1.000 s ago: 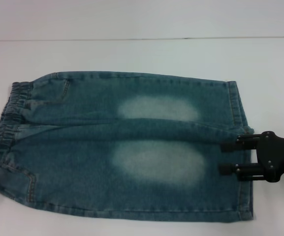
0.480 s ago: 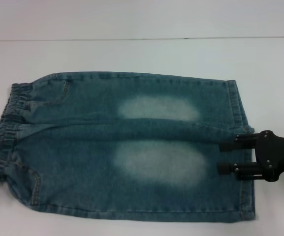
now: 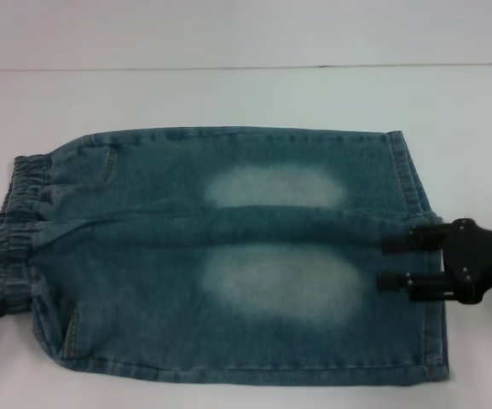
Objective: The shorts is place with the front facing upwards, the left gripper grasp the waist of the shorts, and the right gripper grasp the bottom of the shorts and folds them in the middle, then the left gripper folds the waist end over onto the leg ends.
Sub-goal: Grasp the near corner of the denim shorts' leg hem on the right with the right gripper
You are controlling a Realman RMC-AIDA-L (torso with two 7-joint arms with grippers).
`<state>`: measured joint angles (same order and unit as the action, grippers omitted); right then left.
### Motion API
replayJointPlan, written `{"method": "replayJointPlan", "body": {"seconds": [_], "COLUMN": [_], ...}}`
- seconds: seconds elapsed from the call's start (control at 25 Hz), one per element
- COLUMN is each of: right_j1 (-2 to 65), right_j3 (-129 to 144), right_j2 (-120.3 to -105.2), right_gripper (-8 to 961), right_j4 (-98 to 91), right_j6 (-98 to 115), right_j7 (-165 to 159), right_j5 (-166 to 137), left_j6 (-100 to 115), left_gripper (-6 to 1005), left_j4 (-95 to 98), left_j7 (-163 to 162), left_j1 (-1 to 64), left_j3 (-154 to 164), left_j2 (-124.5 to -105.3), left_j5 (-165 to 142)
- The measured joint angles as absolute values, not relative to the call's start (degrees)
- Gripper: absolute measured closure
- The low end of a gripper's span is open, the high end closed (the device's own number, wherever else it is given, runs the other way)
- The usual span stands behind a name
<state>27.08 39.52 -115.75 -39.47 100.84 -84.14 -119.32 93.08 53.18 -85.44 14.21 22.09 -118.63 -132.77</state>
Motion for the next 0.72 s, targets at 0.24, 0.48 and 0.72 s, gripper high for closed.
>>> {"method": "replayJointPlan", "body": {"seconds": [0.24,0.48,0.72], "right_j1": [29.58,33.22,36.56], "right_j3": [36.85,37.93,38.32], "right_j2": [-114.2,-111.74,-111.62], "right_gripper": [275,276,276], "right_j4": [-40.41,-48.85,-54.25], "right_j6": [100.88,105.85,112.78], "right_j7": [-92.51,-105.19,-107.1], "right_j5": [-119.51,-128.33,-140.49], "left_j6": [95.14,95.45,95.22], "left_gripper": [974,970,967], "left_j4": [53.16,53.08,53.17], "left_j7": [-85.98,-86.61,-86.79], "left_j1": [15.35,17.05,18.37], "left_j3": [21.37,19.98,19.77], "left_j2": [-118.33,-117.98,-117.88], "left_j5": [-130.33,-129.31,-129.2]}}
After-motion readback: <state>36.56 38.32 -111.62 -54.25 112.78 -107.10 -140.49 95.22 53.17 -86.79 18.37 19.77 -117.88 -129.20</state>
